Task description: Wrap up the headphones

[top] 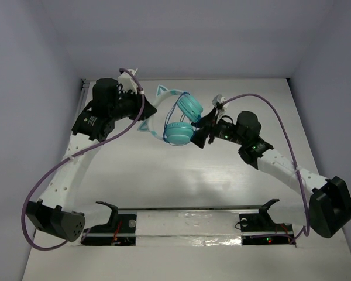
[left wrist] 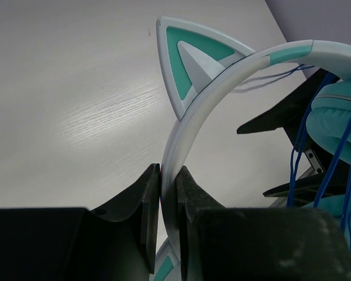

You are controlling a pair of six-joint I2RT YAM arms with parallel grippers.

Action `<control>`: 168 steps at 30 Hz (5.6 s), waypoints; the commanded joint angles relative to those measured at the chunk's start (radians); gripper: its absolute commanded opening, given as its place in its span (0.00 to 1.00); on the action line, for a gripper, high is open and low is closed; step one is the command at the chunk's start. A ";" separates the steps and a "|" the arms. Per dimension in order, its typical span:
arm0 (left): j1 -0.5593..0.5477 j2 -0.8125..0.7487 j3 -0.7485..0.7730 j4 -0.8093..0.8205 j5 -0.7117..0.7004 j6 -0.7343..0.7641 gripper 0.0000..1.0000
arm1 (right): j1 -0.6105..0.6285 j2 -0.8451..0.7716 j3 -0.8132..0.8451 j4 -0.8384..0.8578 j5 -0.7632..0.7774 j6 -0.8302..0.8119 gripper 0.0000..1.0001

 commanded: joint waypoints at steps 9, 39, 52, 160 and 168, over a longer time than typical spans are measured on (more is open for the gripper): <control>0.001 -0.065 0.012 0.063 0.104 -0.034 0.00 | 0.003 0.157 0.167 0.050 0.053 -0.125 0.80; 0.001 -0.068 0.084 0.050 0.101 -0.037 0.00 | 0.003 0.288 0.129 0.375 -0.257 0.131 0.70; 0.001 -0.051 0.127 0.093 0.130 -0.085 0.00 | 0.003 0.328 0.078 0.427 -0.175 0.163 0.19; -0.318 0.231 -0.666 0.917 -0.743 -0.410 0.00 | 0.287 0.299 0.030 0.402 0.914 1.093 0.59; -0.299 0.288 -0.610 0.914 -0.749 -0.364 0.00 | 0.287 0.057 -0.037 0.256 1.041 0.909 0.57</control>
